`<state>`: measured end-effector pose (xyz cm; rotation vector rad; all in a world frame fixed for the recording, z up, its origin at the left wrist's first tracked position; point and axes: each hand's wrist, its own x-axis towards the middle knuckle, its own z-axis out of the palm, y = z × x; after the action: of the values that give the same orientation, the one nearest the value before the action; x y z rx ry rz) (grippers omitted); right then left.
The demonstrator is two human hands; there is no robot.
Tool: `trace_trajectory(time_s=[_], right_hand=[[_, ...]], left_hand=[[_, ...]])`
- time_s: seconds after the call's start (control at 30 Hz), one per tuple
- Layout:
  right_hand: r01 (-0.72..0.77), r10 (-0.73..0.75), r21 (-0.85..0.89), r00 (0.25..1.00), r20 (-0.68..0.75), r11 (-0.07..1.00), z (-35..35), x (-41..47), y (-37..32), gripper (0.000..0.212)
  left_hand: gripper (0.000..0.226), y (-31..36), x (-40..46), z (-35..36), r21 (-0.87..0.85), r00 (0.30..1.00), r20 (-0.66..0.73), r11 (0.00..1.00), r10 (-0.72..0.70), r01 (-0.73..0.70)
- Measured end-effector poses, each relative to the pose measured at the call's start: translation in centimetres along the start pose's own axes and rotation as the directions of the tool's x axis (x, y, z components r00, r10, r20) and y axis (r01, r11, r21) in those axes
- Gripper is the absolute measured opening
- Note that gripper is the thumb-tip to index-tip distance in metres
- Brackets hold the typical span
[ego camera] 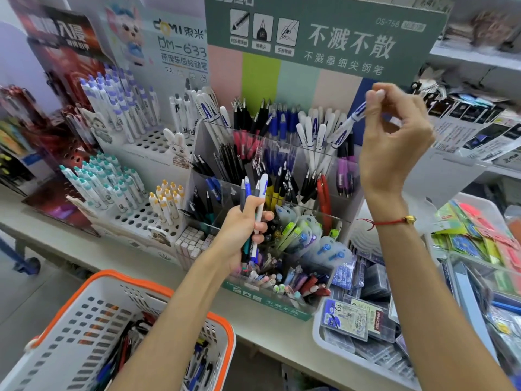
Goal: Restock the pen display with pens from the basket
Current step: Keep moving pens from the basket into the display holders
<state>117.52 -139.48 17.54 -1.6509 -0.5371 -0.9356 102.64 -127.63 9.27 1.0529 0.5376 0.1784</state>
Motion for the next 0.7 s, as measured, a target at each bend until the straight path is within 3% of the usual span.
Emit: trace_trajectory(time_s=[0.1,0.2,0.33,0.47,0.53,0.6,0.63,0.7], right_hand=[[-0.044,0.060,-0.087,0.979,0.194,0.995,0.5,0.2,0.4,0.024],[-0.021,0.068,-0.175,0.960,0.271,0.984,1.0,-0.7,1.2,0.020],[0.094,0.005,-0.352,0.963,0.270,0.931,1.5,-2.1,2.0,0.022],[0.089,-0.045,-0.202,0.976,0.214,0.975,1.1,-2.8,-0.7,0.023],[-0.025,0.050,-0.064,0.904,0.425,0.998,0.9,-4.3,-2.4,0.020],[-0.213,0.180,-0.033,0.722,0.669,0.977,0.9,-5.8,-3.0,0.020],[-0.291,0.219,-0.023,0.665,0.714,0.956,0.9,-6.3,-2.9,0.019],[-0.362,0.239,0.015,0.646,0.725,0.932,1.0,-6.5,-2.7,0.017]], left_hand=[[0.010,0.2,0.0,-0.3,-0.029,1.000,0.015,1.000,0.002,-0.001],[0.012,0.3,-0.2,-0.5,-0.007,0.999,0.008,0.999,0.036,-0.036],[0.026,0.9,-0.7,-0.8,0.087,0.998,-0.049,0.995,0.044,-0.039],[0.018,1.2,-1.0,-0.9,0.108,0.997,-0.012,0.992,0.074,-0.072],[0.017,1.3,-1.1,-0.5,0.109,0.996,0.020,0.990,0.084,-0.086],[0.018,1.3,-1.1,-0.2,0.107,0.995,0.049,0.990,0.087,-0.092],[0.020,1.3,-1.1,-0.1,0.111,0.994,0.059,0.990,0.087,-0.093],[0.027,1.3,-1.1,-0.1,0.113,0.993,0.063,0.988,0.096,-0.102]])
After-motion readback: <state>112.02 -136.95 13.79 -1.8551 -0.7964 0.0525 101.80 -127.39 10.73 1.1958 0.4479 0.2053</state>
